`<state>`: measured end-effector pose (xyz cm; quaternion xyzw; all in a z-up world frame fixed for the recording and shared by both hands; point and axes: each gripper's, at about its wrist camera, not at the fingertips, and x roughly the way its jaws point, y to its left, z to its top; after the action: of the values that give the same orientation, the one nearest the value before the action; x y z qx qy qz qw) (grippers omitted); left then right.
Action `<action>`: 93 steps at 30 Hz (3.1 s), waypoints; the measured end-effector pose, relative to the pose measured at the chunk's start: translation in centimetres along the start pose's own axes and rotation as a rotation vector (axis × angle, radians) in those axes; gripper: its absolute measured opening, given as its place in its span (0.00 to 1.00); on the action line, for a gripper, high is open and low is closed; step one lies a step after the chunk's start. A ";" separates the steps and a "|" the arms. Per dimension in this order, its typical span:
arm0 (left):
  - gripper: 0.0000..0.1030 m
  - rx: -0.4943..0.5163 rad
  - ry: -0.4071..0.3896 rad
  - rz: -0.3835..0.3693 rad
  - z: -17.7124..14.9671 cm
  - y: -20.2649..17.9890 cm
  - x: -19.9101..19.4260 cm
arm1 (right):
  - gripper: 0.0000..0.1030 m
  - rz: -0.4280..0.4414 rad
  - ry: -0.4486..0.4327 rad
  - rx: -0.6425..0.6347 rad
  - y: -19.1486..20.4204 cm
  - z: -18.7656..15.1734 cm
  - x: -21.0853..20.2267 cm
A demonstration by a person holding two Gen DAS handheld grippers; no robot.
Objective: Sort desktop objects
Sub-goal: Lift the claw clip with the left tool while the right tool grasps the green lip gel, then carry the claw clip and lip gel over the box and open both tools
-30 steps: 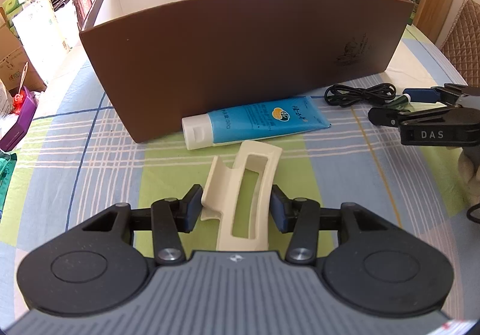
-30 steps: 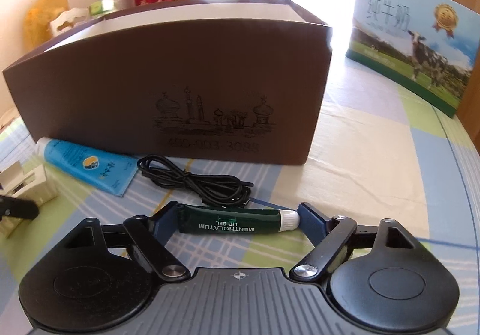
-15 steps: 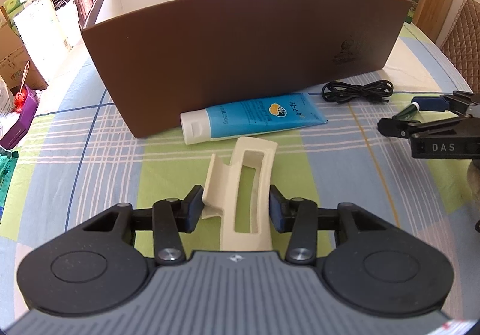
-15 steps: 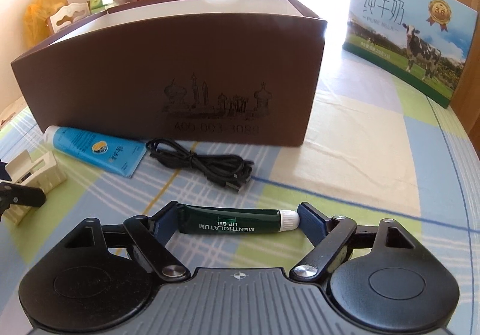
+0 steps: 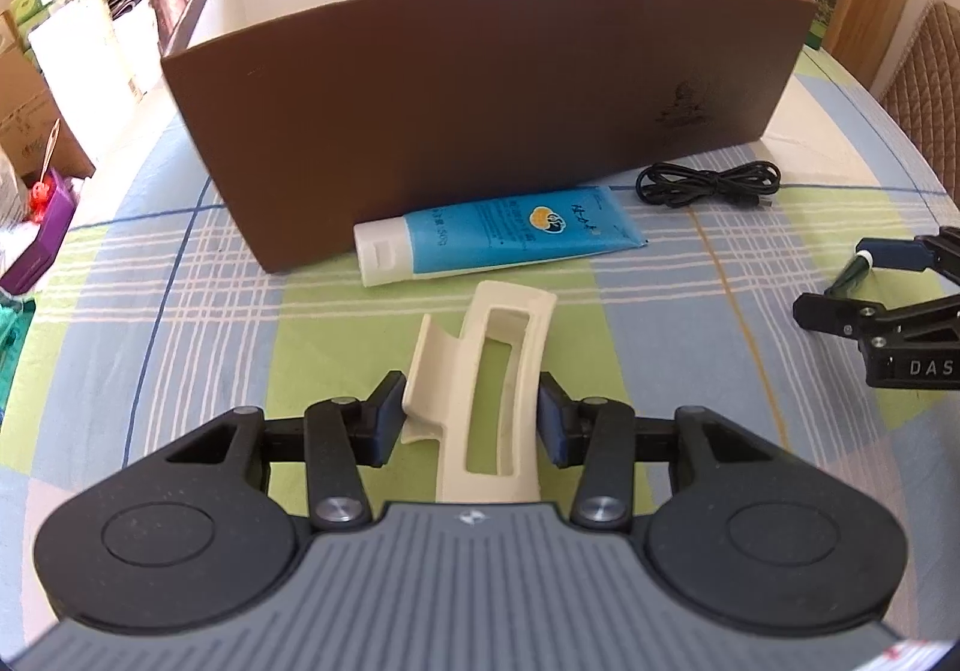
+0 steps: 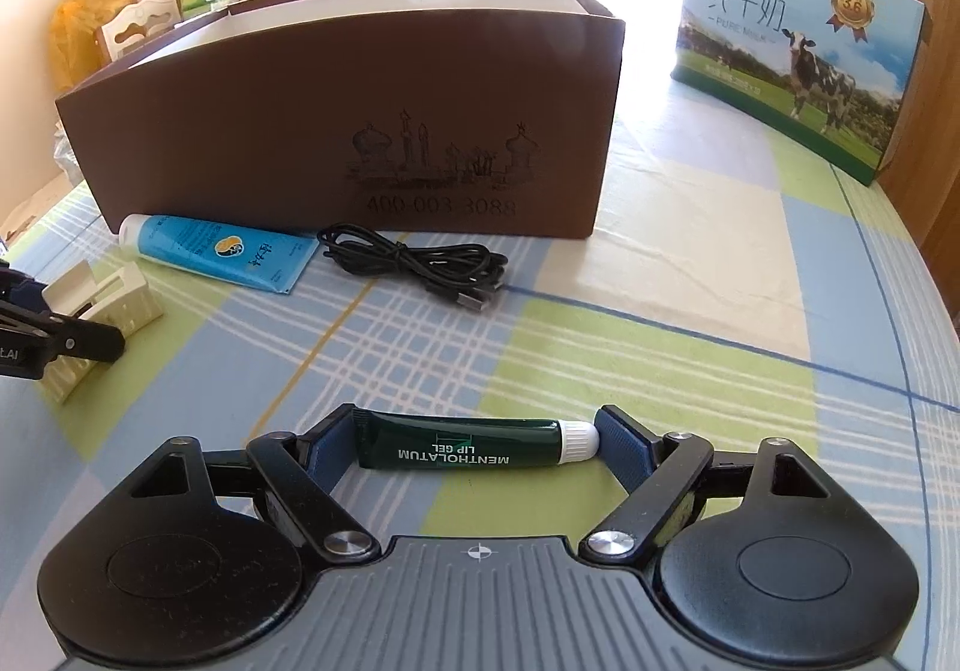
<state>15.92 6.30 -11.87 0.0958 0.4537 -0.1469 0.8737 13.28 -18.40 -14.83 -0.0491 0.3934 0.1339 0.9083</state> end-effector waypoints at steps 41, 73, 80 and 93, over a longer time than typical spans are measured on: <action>0.36 0.054 -0.248 -0.006 12.0 2.7 -7.4 | 0.79 0.169 -0.189 -0.102 1.6 16.0 -3.4; 0.36 -0.017 0.156 0.060 20.7 8.6 10.4 | 0.79 0.147 0.154 -0.306 2.6 26.7 14.4; 0.42 -0.036 0.155 0.054 20.7 9.3 10.6 | 0.79 0.150 0.166 -0.320 2.5 26.5 15.0; 0.67 -0.015 0.080 0.038 20.4 8.3 7.1 | 0.97 0.173 0.052 -0.208 0.8 27.2 11.6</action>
<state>38.26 6.75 -5.73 0.1036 0.4874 -0.1228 0.8583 39.72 -9.99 -4.64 -0.1125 0.4036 0.2504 0.8728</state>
